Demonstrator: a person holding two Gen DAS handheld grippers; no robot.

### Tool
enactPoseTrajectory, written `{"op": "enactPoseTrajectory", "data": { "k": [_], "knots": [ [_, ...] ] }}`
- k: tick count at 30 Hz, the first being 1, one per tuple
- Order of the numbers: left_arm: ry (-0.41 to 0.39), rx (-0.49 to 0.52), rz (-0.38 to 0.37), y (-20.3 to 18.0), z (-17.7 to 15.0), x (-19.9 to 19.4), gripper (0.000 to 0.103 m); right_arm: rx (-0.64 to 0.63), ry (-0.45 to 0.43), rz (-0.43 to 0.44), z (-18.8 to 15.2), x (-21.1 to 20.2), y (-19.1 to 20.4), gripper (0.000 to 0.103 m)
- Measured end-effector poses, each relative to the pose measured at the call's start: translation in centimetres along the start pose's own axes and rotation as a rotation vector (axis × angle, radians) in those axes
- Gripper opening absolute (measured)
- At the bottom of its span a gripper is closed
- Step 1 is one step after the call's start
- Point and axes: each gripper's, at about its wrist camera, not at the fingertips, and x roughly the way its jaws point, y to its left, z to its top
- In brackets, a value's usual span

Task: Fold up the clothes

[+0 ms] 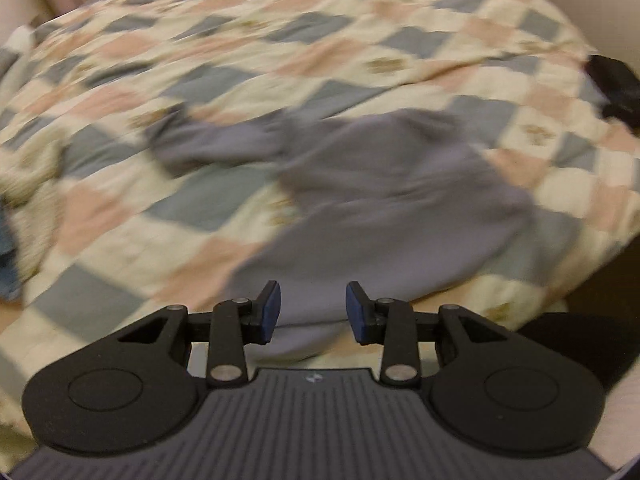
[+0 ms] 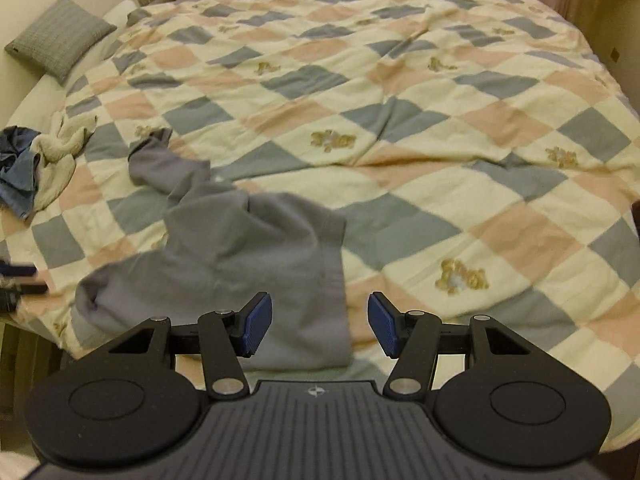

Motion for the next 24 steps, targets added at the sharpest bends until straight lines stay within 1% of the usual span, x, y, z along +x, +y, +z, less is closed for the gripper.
{"op": "enactPoseTrajectory", "data": {
  "k": [3, 8, 13, 15, 17, 18, 20, 22, 24],
  "knots": [
    [-0.021, 0.030, -0.034, -4.6, 1.0, 1.1, 0.031, -0.050, -0.015, 0.014, 1.5, 0.7, -1.0, 0.056],
    [-0.036, 0.025, 0.011, -12.0, 2.8, 3.5, 0.031, -0.178, 0.012, 0.065, 4.2, 2.3, -4.6, 0.056],
    [0.018, -0.135, 0.044, -19.2, 4.7, 7.1, 0.033, -0.303, 0.069, 0.131, 5.8, 4.1, -10.1, 0.056],
    [0.033, -0.180, 0.047, -22.2, 5.7, 9.0, 0.037, -0.339, 0.105, 0.131, 5.9, 4.8, -12.3, 0.056],
    [0.037, -0.206, 0.045, -25.4, 6.9, 11.4, 0.046, -0.367, 0.125, 0.146, 5.6, 5.1, -14.4, 0.056],
    [0.043, -0.213, 0.054, -26.8, 7.4, 12.6, 0.049, -0.372, 0.136, 0.151, 5.5, 5.4, -15.4, 0.056],
    [0.060, -0.227, 0.101, -28.8, 8.2, 15.0, 0.055, -0.371, 0.160, 0.155, 5.1, 6.1, -17.1, 0.056],
    [0.101, -0.244, 0.194, -30.1, 8.5, 18.0, 0.056, -0.365, 0.183, 0.157, 4.9, 7.0, -18.6, 0.056],
    [0.128, -0.259, 0.271, -30.5, 8.6, 20.1, 0.056, -0.363, 0.204, 0.167, 4.7, 7.8, -19.6, 0.056]
  ]
}}
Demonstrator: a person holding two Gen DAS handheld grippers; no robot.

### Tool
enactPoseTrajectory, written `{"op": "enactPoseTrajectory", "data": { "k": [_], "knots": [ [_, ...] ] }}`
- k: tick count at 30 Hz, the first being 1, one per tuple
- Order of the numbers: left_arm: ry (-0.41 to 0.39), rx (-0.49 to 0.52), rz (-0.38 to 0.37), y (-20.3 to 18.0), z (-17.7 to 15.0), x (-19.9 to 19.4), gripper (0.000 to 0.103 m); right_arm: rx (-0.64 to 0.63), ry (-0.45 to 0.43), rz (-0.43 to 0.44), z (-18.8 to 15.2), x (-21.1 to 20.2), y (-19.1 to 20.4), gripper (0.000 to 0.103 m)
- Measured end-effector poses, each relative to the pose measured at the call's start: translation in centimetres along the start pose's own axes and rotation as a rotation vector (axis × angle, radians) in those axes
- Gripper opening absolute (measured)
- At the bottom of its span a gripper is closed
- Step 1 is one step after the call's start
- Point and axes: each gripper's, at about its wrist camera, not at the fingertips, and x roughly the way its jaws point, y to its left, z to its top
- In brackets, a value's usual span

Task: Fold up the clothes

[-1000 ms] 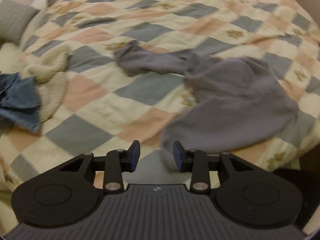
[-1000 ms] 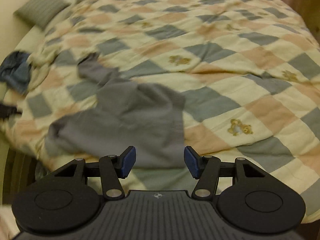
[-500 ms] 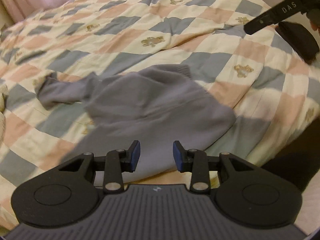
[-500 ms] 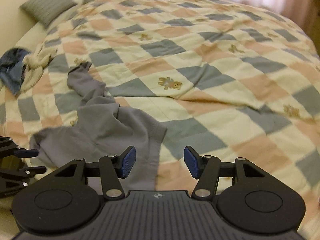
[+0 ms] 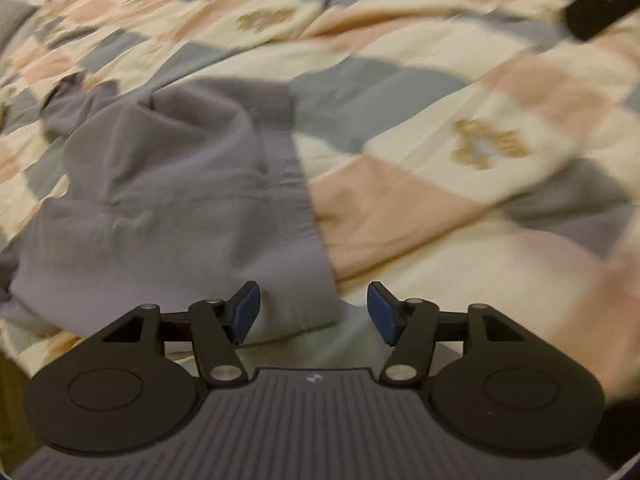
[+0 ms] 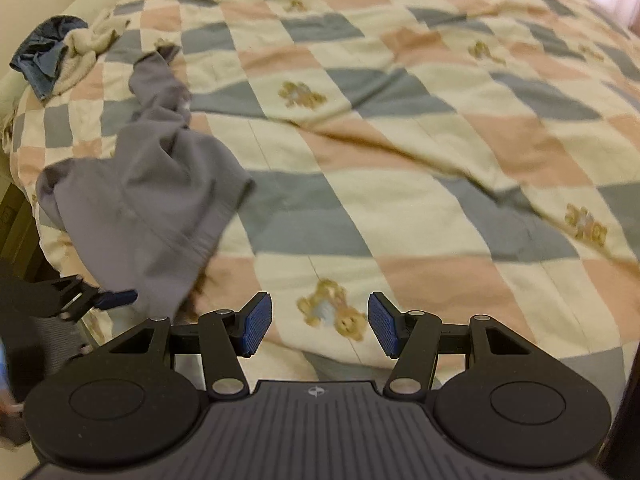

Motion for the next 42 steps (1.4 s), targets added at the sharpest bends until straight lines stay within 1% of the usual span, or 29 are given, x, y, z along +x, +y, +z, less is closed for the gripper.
{"op": "enactPoseTrajectory", "data": {
  "k": [1, 3, 4, 5, 7, 8, 10, 11, 13, 14, 16, 17, 21, 23, 24, 25, 26, 27, 30, 32, 33, 34, 35, 36, 37, 38, 39, 40, 42],
  "knots": [
    [0.008, -0.008, 0.024, -0.1, 0.0, 0.7, 0.055, -0.007, 0.009, 0.008, 0.0, 0.5, -0.3, 0.056],
    [0.026, -0.028, 0.062, -0.2, -0.2, 2.0, 0.044, -0.040, 0.023, 0.018, 0.3, 1.7, -0.6, 0.056],
    [0.039, -0.046, 0.056, 0.2, -0.5, 2.2, 0.031, -0.064, 0.027, 0.023, 0.6, 2.4, -0.5, 0.056],
    [0.045, -0.068, 0.054, 0.6, -0.9, 2.2, 0.024, -0.098, 0.026, 0.027, 1.1, 3.0, -0.3, 0.056],
    [0.026, -0.127, 0.069, 2.0, -2.0, 1.1, 0.023, -0.191, -0.005, 0.027, 2.1, 4.2, 0.6, 0.054],
    [0.006, -0.163, 0.080, 3.0, -2.6, 0.0, 0.023, -0.264, -0.031, 0.020, 2.6, 4.7, 1.2, 0.051],
    [-0.030, -0.236, 0.105, 5.3, -3.8, -2.3, 0.023, -0.444, -0.094, -0.005, 3.1, 5.6, 3.0, 0.029],
    [-0.043, -0.275, 0.121, 6.7, -4.4, -3.4, 0.022, -0.549, -0.125, -0.018, 3.0, 6.1, 4.2, 0.028],
    [-0.062, -0.345, 0.153, 9.2, -5.6, -5.4, 0.021, -0.782, -0.190, -0.036, 2.0, 7.4, 6.9, 0.028],
    [-0.059, -0.361, 0.168, 10.1, -6.0, -5.9, 0.016, -0.874, -0.216, -0.041, 1.4, 8.1, 8.2, 0.028],
    [-0.048, -0.397, 0.185, 11.5, -6.6, -6.6, 0.010, -1.009, -0.265, -0.025, 0.0, 9.6, 10.4, 0.050],
    [-0.044, -0.417, 0.185, 12.0, -6.8, -6.7, 0.009, -1.072, -0.292, -0.022, -0.7, 10.5, 11.5, 0.051],
    [-0.034, -0.467, 0.177, 12.7, -7.0, -5.8, 0.009, -1.274, -0.399, -0.096, -2.3, 14.3, 15.2, 0.052],
    [-0.027, -0.485, 0.166, 12.5, -7.0, -4.9, 0.009, -1.359, -0.453, -0.173, -2.5, 16.5, 16.3, 0.051],
    [-0.021, -0.493, 0.163, 12.3, -7.1, -4.3, 0.010, -1.393, -0.471, -0.199, -2.3, 17.3, 16.6, 0.047],
    [-0.014, -0.504, 0.159, 12.2, -7.3, -3.7, 0.012, -1.403, -0.479, -0.197, -1.9, 17.7, 16.7, 0.034],
    [-0.005, -0.520, 0.153, 12.2, -7.5, -3.1, 0.013, -1.403, -0.484, -0.184, -1.4, 17.9, 16.8, 0.027],
    [0.005, -0.552, 0.145, 12.3, -7.7, -2.6, 0.014, -1.379, -0.491, -0.164, -0.7, 17.7, 16.8, 0.017],
    [0.029, -0.689, 0.080, 12.6, -8.5, -1.3, 0.016, -1.289, -0.523, -0.121, 1.8, 16.4, 17.0, 0.005],
    [0.036, -0.777, 0.028, 12.6, -8.8, -0.2, 0.023, -1.270, -0.542, -0.126, 3.3, 15.8, 17.4, 0.005],
    [0.038, -0.818, 0.006, 12.6, -8.9, 0.3, 0.024, -1.273, -0.556, -0.135, 3.7, 15.7, 17.6, 0.004],
    [0.039, -0.856, -0.008, 12.5, -9.0, 1.0, 0.024, -1.281, -0.562, -0.148, 3.9, 15.8, 17.7, 0.007],
    [0.047, -0.888, -0.010, 12.5, -9.1, 1.6, 0.023, -1.292, -0.563, -0.162, 4.2, 15.9, 17.8, 0.012],
    [0.053, -0.920, -0.009, 12.6, -9.2, 2.1, 0.021, -1.311, -0.562, -0.184, 4.2, 16.3, 17.9, 0.028],
    [0.049, -0.953, -0.003, 12.8, -9.4, 2.3, 0.009, -1.335, -0.560, -0.210, 4.1, 16.8, 17.9, 0.034],
    [0.039, -0.978, 0.009, 13.1, -9.7, 2.1, 0.002, -1.355, -0.544, -0.217, 4.2, 17.3, 18.0, 0.031],
    [0.024, -0.988, 0.024, 13.5, -9.9, 1.4, 0.002, -1.352, -0.506, -0.192, 4.4, 17.4, 18.2, 0.002],
    [0.006, -0.985, 0.045, 13.8, -10.1, 0.6, 0.001, -1.338, -0.459, -0.157, 4.7, 17.5, 18.3, 0.000],
    [-0.035, -0.964, 0.094, 14.9, -10.5, -1.8, 0.001, -1.317, -0.446, -0.111, 4.4, 16.4, 18.5, 0.000]
  ]
}}
